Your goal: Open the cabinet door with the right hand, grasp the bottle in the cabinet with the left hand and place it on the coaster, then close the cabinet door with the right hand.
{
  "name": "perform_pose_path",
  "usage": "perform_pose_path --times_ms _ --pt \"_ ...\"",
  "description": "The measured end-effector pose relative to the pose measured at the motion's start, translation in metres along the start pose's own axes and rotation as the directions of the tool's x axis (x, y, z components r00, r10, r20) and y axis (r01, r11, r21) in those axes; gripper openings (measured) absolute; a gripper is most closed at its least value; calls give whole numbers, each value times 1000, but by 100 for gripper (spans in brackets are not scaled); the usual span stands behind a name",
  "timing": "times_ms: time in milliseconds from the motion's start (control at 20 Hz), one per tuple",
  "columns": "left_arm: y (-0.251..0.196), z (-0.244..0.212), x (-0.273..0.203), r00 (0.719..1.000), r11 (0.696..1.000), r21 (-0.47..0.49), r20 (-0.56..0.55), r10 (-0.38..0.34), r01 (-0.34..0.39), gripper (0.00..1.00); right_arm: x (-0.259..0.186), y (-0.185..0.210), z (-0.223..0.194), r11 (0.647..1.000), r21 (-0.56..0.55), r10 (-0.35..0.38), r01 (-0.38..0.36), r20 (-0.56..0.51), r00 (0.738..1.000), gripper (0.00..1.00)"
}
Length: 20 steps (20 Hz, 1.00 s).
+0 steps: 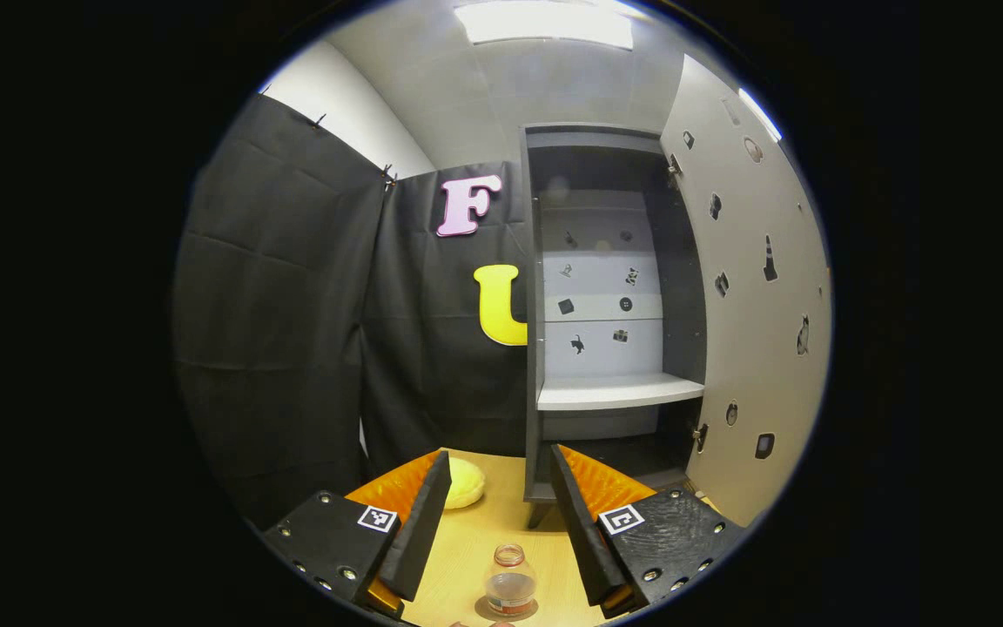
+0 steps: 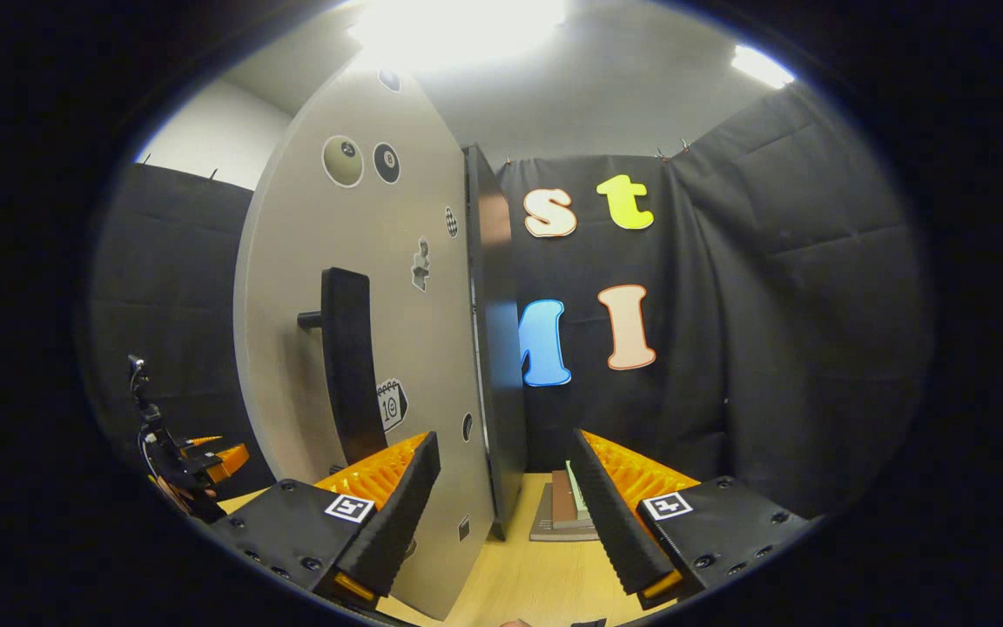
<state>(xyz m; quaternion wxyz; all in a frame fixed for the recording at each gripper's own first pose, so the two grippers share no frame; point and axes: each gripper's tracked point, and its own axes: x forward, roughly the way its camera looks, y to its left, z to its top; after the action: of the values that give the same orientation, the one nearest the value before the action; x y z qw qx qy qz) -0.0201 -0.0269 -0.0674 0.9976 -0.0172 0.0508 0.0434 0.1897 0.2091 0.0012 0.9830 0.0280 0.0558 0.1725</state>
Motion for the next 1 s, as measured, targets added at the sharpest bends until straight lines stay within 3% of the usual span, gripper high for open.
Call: perform_pose_path --times_ms 300,1000 --pt "10 17 16 997 997 1 20 -72 72 66 3 28 -4 999 28 -30 31 -15 999 96" --pt "65 26 21 993 993 -6 34 -117 118 64 17 103 0 999 -43 -25 24 -15 1000 96"
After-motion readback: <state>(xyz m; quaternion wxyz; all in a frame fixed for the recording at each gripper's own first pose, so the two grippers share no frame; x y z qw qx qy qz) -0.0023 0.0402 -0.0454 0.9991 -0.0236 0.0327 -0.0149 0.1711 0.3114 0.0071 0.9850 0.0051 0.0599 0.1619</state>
